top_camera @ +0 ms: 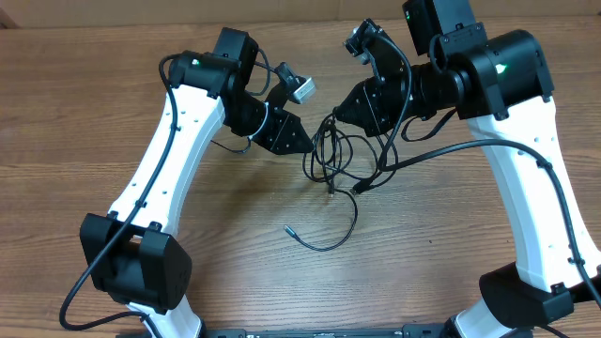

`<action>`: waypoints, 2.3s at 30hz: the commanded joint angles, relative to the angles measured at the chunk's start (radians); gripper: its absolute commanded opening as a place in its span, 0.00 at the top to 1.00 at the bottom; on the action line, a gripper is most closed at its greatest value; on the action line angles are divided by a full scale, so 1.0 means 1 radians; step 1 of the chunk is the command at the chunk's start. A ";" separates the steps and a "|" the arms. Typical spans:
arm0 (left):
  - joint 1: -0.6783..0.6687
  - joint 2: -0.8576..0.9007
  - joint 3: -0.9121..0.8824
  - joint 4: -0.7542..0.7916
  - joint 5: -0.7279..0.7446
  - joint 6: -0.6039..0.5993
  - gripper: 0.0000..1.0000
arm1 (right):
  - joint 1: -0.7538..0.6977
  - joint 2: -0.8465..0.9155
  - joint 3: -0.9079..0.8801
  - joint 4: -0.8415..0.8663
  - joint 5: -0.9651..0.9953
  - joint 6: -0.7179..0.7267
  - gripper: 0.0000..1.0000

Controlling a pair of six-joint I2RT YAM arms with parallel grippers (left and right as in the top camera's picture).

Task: Untangle cables

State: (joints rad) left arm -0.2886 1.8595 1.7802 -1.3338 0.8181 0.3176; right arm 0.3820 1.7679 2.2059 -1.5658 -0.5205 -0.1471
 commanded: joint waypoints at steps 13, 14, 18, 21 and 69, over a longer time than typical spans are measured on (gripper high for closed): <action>0.126 -0.023 0.007 -0.034 0.150 -0.014 0.96 | -0.031 -0.036 0.032 -0.089 0.472 0.222 0.00; 0.137 -0.032 0.008 -0.043 0.161 0.002 0.96 | -0.032 -0.036 0.032 -0.092 0.484 0.238 0.00; 0.181 -0.082 0.009 -0.053 0.171 0.009 0.96 | -0.035 -0.036 0.032 -0.100 0.402 0.240 0.00; 0.199 -0.128 0.012 -0.052 0.178 0.008 0.96 | -0.028 -0.035 0.030 -0.118 0.277 0.167 0.00; 0.191 -0.199 0.263 -0.105 0.116 -0.138 0.95 | 0.083 -0.031 -0.348 0.405 -0.395 -0.061 0.44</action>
State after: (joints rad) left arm -0.0853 1.6863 2.0125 -1.4403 0.9234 0.1852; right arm 0.4599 1.7531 1.8587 -1.1683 -0.8856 -0.2298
